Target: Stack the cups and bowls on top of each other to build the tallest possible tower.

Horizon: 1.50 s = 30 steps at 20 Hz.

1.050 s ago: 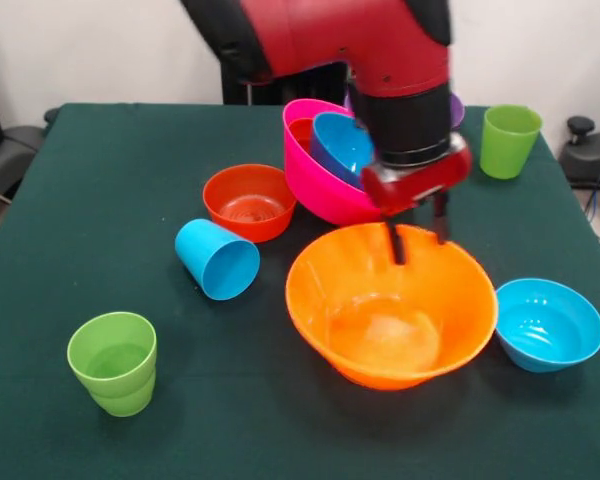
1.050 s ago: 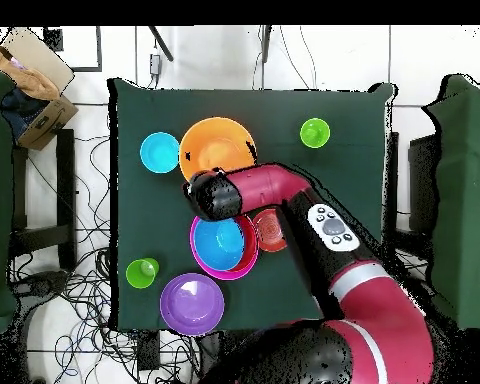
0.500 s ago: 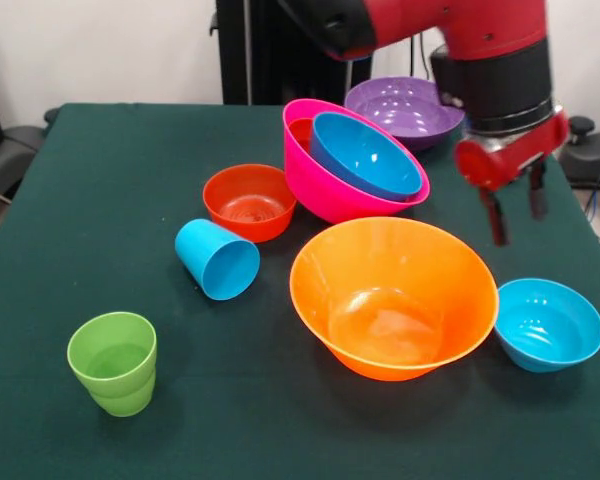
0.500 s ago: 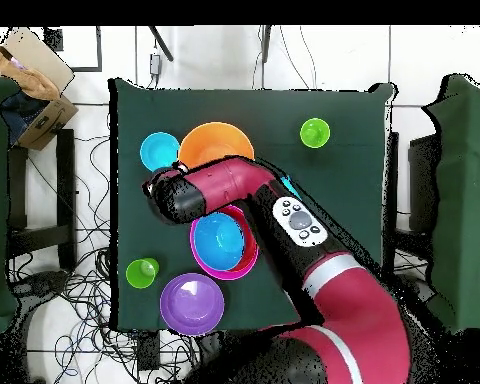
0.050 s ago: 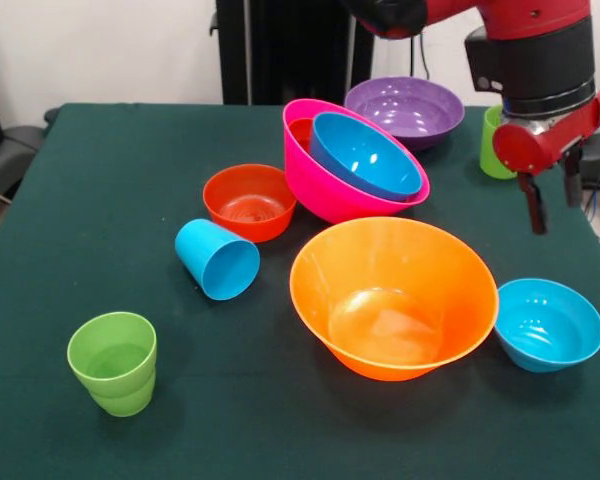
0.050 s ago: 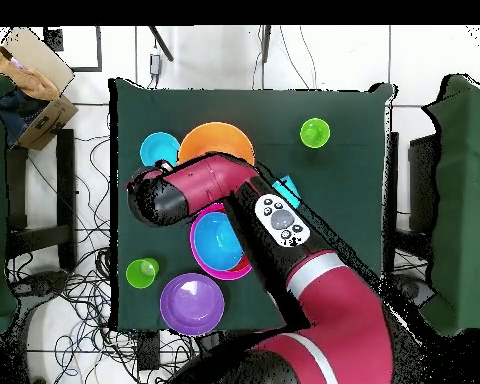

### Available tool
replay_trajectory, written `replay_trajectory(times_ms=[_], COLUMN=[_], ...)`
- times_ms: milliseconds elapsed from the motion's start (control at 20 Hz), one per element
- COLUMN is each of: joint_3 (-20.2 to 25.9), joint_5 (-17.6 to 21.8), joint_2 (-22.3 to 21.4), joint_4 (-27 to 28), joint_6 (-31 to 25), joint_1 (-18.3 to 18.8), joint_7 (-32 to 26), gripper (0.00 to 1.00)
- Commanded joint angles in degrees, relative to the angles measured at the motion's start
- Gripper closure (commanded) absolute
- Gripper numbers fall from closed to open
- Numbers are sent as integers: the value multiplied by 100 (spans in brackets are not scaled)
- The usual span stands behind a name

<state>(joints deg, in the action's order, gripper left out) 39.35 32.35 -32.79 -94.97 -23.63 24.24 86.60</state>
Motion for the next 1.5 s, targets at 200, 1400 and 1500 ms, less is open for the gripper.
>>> replay_trajectory(times_ms=[200, 1400, 1500], joint_3=[-989, -1224, -984], joint_5=[1413, 1289, 1229], joint_2=[-163, 96, 68], joint_4=[-41, 53, -101], joint_6=[1248, 950, 1115], joint_1=[-714, -626, -444], joint_7=[363, -516, -331], gripper=[0, 0, 0])
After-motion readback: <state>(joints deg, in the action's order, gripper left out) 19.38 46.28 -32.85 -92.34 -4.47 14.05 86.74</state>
